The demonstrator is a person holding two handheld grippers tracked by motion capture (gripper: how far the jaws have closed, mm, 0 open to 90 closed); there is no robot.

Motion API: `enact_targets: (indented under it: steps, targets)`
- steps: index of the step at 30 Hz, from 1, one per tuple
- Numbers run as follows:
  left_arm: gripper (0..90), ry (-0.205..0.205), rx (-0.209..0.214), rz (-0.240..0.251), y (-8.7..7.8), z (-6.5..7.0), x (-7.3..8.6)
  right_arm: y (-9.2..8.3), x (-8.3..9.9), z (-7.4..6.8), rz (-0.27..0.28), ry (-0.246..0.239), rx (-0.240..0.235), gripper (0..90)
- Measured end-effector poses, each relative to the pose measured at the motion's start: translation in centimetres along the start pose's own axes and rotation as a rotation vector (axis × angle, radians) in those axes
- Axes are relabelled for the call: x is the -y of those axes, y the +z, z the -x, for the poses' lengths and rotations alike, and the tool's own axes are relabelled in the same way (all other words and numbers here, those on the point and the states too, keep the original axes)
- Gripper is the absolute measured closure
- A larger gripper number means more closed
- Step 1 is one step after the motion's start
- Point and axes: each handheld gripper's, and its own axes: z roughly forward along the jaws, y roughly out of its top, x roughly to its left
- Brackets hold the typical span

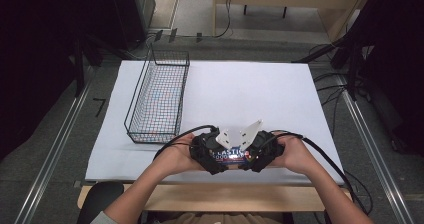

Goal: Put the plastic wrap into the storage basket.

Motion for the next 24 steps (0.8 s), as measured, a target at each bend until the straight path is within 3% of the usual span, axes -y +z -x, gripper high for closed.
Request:
enact_targets:
  steps: [10, 14, 17, 19, 24]
  targets:
    - [39.1, -0.006, -0.001, 0.001, -0.6, 0.9, 0.0, -0.2, 0.1, -0.2, 0.018, 0.007, -0.048, 39.2]
    - [39.1, -0.013, 0.002, -0.005, -0.6, 0.9, 0.1, -0.1, 0.2, -0.2, 0.023, 0.006, -0.043, 37.0]
    - [39.1, -0.03, -0.001, -0.023, -0.5, 0.7, 0.3, -0.8, 0.4, -0.1, 0.064, 0.008, -0.033, 32.2]
    - [39.2, -0.042, -0.013, -0.034, -0.4, 0.6, 0.6, -1.7, 0.7, 0.4, 0.106, 0.038, -0.041, 29.9]
    - [39.2, -0.068, -0.02, -0.033, -0.7, 0.0, 0.9, -3.3, 1.4, 0.7, 0.143, 0.076, 0.015, 26.1]
